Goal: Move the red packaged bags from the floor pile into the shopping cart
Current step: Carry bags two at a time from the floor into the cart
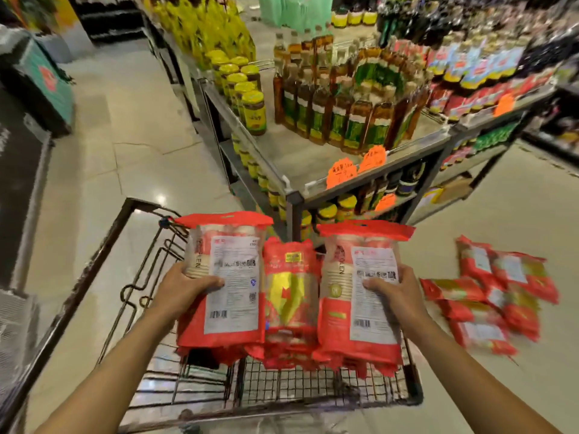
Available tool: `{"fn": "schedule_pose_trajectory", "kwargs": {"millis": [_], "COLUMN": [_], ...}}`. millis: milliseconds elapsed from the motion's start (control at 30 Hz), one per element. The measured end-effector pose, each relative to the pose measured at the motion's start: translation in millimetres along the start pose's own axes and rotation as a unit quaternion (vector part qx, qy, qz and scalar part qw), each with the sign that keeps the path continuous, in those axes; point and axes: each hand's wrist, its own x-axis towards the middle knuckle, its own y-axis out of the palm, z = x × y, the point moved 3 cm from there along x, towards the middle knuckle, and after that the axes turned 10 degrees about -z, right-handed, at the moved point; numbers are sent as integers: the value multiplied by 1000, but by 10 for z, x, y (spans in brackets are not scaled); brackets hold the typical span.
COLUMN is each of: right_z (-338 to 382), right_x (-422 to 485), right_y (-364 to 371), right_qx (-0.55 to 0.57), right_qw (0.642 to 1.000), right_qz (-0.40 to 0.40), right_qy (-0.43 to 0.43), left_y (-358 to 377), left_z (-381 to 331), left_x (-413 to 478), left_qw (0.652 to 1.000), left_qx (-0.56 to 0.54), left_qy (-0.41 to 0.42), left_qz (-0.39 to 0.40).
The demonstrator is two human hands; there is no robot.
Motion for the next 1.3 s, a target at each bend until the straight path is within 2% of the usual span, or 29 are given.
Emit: {"fn": "schedule_pose_trajectory", "kwargs": {"millis": [267,467,600,700,767,833,933,1067,1300], "right_z": [-379,-730,-1229,-1474,-1144,-725,-409,-276,334], "right_x": [447,924,1292,1516,1313,1021,812,682,277], "right_y": [247,544,576,618,627,687,792,956,1061], "right_qx": [-62,-82,-101,-156,-237,-319,-396,-453,-439], "right_qw": [995,994,989,986,971,947,911,878,850], "right_qz": [-33,8,14,3,-20,-34,-52,-10,13], "right_qy": [65,76,104,61,21,-27,-100,-152,-290], "left_y": [79,281,343,297,270,250,260,308,601], "left_z": [246,423,491,506,476,406,283,191,-437], "left_x": [770,1160,1257,1281,1269,1221,1163,1042,491], "left_qw": [998,996,994,991,990,988,968,928,876], "left_qx": [17,13,39,83,102,139,246,348,399], "left_qy": [-39,-85,-98,-101,-97,-67,36,128,266], "left_qz": [43,30,25,24,14,-8,-44,-41,-60]}}
